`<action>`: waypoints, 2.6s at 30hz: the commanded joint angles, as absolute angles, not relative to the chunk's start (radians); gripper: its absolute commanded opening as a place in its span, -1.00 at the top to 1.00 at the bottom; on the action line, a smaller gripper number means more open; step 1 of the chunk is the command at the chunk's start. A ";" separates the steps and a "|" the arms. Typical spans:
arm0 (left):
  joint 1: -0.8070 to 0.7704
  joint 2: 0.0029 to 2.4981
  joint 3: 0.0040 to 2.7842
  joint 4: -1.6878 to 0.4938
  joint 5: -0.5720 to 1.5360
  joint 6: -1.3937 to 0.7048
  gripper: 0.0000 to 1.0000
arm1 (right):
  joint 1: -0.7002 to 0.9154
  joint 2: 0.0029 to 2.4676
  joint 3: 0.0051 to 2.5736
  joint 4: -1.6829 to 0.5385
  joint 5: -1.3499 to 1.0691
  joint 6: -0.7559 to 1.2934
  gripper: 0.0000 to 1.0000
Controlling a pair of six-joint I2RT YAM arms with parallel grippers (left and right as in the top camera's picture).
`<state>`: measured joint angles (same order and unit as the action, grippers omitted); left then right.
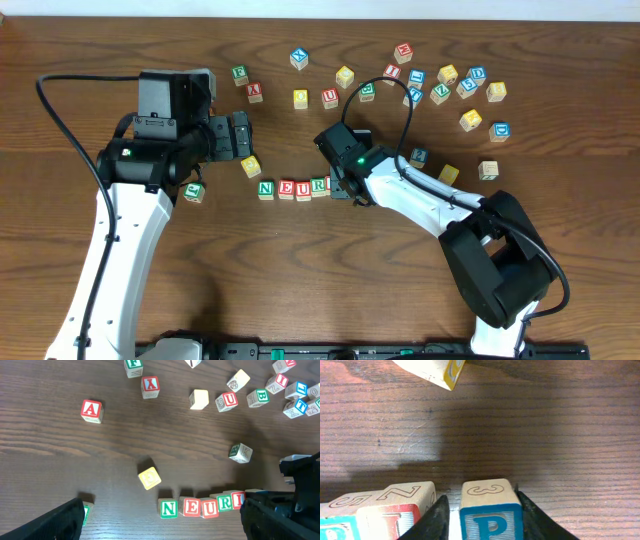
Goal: Spell out NEURIPS
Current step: 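Lower the P block onto the table right of the I block, then open the right gripper to release the P block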
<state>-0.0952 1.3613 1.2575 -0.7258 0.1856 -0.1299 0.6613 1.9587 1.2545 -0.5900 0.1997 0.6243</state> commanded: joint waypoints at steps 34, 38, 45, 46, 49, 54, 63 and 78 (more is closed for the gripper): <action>-0.094 1.352 1.280 -0.726 0.191 -0.124 -0.95 | 0.669 1.936 1.246 -0.586 0.220 0.632 0.25; -0.094 1.352 1.280 -0.726 0.191 -0.124 -0.95 | 0.669 1.936 1.246 -0.587 0.219 0.632 0.38; -0.094 1.352 1.280 -0.726 0.191 -0.124 -0.96 | 0.669 1.936 1.246 -0.587 0.219 0.632 0.45; -0.094 1.352 1.280 -0.726 0.191 -0.124 -0.95 | 0.669 1.936 1.246 -0.587 0.219 0.632 0.74; -0.094 1.352 1.280 -0.726 0.191 -0.124 -0.96 | 0.669 1.936 1.246 -0.587 0.219 0.632 0.56; -0.094 1.352 1.280 -0.726 0.191 -0.124 -0.96 | 0.669 1.936 1.246 -0.586 0.219 0.632 0.27; -0.094 1.352 1.280 -0.726 0.191 -0.124 -0.96 | 0.669 1.936 1.246 -0.587 0.219 0.632 0.23; -0.094 1.352 1.280 -0.725 0.191 -0.124 -0.96 | 0.669 1.936 1.246 -0.587 0.219 0.632 -0.01</action>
<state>-0.0952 1.3613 1.2575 -0.7261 0.1856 -0.1299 0.6617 1.9366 1.2495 -0.5854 0.2134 0.6262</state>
